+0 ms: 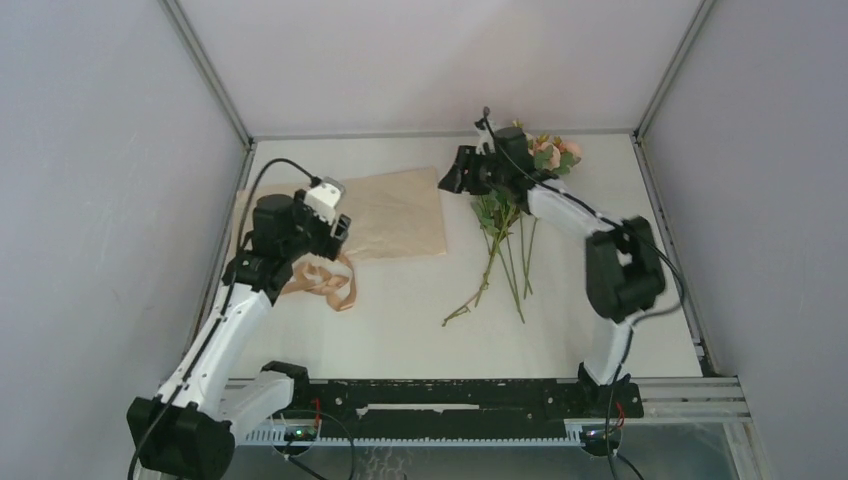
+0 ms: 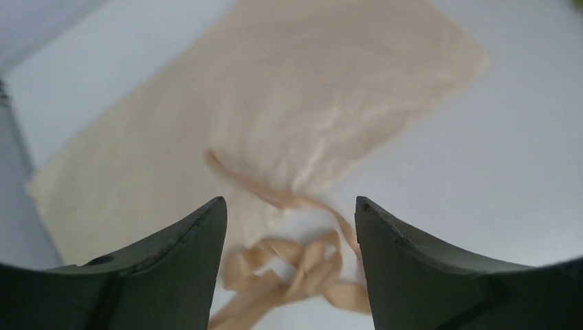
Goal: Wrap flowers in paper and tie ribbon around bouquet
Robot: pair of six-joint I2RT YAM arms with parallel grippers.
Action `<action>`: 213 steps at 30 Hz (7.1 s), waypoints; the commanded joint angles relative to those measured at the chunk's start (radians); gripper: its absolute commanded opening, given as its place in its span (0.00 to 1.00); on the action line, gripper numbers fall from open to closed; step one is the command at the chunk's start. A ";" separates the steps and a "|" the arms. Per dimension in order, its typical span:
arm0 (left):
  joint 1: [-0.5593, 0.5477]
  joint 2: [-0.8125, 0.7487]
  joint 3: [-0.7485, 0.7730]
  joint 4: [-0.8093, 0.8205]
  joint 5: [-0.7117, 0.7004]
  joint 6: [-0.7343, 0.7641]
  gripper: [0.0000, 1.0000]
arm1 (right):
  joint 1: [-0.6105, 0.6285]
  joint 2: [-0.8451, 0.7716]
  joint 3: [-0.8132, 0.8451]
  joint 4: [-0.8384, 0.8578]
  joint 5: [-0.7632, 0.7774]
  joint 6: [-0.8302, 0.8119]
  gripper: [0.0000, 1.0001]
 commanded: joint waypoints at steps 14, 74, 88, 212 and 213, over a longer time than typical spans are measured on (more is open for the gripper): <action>-0.210 0.309 -0.077 -0.139 -0.154 0.188 0.84 | 0.028 0.677 0.754 -0.363 0.156 0.146 0.80; 0.108 0.115 -0.048 0.124 0.609 -0.560 1.00 | 1.095 -0.326 -0.529 0.454 1.029 -0.464 0.00; 0.068 0.122 0.000 0.168 0.694 -0.583 0.24 | 0.884 -0.548 -0.597 0.327 0.555 -0.266 0.24; 0.026 0.447 -0.096 -0.126 -0.362 0.304 0.86 | -0.133 -0.568 -0.716 0.189 0.100 0.194 0.00; 0.026 0.480 -0.081 -0.131 -0.360 0.295 0.85 | -0.125 -0.570 -0.711 0.181 0.102 0.187 0.00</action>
